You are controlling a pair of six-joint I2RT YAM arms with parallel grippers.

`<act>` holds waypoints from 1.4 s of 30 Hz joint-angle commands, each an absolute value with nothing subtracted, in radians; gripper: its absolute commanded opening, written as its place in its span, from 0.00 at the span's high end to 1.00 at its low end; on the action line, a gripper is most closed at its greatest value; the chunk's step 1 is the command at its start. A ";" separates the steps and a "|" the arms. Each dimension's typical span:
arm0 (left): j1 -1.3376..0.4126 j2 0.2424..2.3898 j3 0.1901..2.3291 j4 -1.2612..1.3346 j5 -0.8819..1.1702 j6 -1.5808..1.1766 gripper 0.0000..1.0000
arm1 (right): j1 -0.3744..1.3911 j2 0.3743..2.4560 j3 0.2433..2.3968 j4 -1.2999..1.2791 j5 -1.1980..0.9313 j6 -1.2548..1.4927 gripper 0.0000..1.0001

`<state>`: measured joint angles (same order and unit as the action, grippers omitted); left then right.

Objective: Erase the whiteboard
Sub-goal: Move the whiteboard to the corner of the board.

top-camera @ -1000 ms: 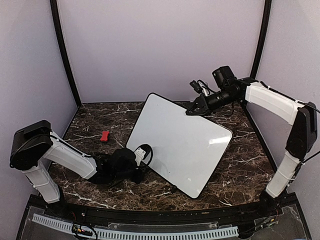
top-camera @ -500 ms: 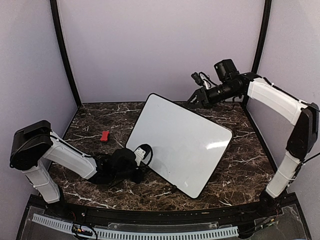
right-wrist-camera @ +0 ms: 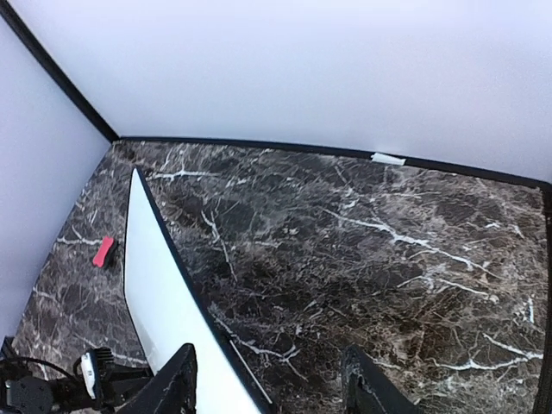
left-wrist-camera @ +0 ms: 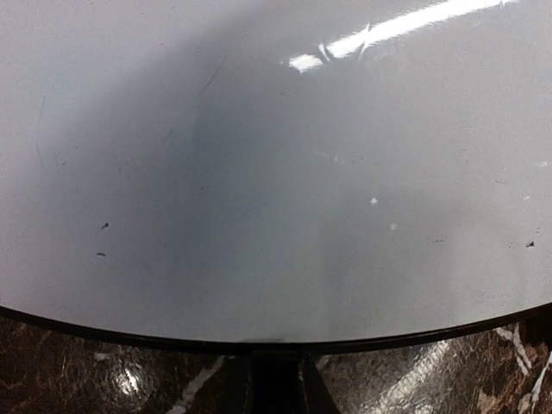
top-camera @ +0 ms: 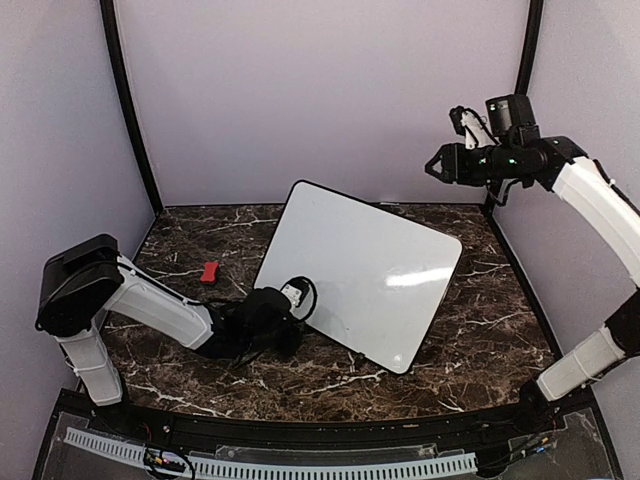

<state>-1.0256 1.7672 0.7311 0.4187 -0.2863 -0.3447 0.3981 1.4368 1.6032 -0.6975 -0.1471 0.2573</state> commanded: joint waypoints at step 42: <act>-0.899 2.630 2.108 0.085 -0.481 -0.601 0.75 | 0.403 1.093 0.966 -0.297 -0.021 0.465 0.39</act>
<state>-0.9131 2.6343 2.0895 0.0799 -0.5030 -0.5789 0.3992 1.0897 0.9741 -0.3367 0.0059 0.4576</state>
